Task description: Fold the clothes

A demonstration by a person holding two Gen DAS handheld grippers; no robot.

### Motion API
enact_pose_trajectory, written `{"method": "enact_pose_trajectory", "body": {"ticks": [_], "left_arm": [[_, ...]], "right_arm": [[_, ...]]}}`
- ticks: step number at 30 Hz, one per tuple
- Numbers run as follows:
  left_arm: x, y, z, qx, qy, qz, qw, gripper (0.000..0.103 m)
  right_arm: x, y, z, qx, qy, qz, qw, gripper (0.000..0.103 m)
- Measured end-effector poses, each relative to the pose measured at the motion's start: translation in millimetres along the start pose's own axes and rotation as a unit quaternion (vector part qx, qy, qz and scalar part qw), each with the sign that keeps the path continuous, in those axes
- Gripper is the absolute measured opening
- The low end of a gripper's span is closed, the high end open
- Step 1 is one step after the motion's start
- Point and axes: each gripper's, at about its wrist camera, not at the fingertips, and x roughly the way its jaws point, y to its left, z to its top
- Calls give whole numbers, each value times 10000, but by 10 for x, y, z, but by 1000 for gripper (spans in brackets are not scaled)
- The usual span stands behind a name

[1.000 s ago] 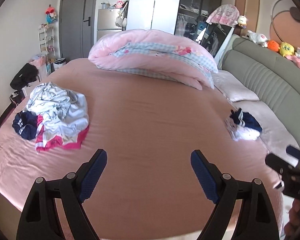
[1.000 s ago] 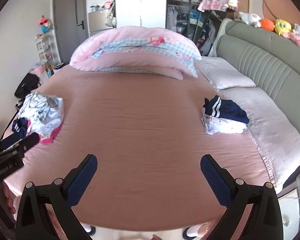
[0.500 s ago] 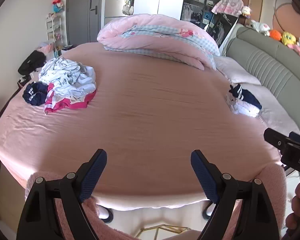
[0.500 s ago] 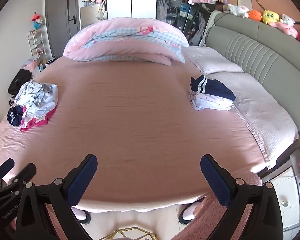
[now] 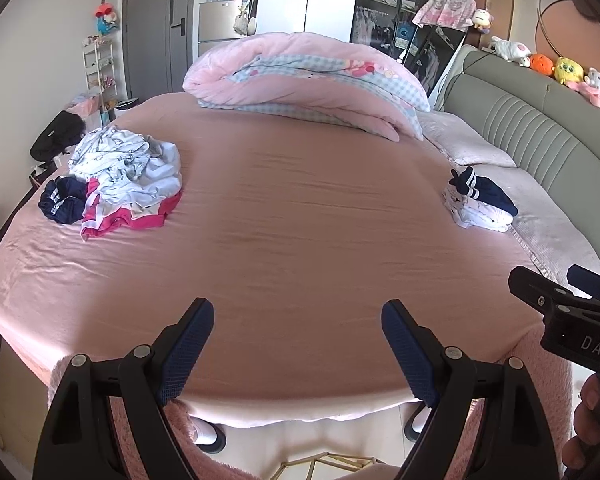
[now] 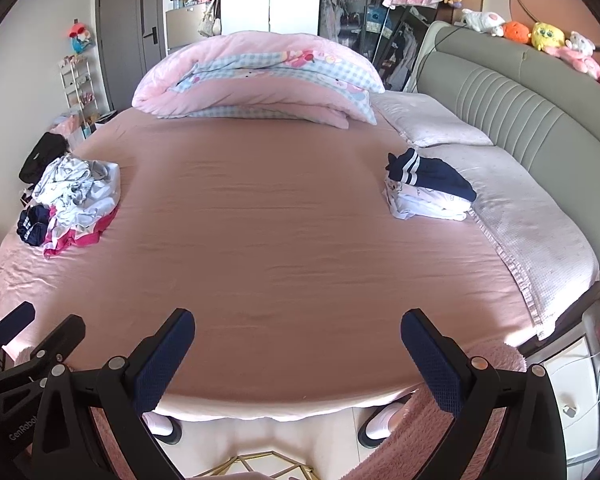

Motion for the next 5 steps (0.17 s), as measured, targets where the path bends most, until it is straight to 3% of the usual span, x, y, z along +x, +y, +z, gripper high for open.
{"method": "enact_pose_trajectory", "body": {"ticks": [5], "left_arm": [[-27,-25,-12,0,-87,-11,10000,86]], "right_arm": [[-2,0,-3,0,15,24,10000,103]]}}
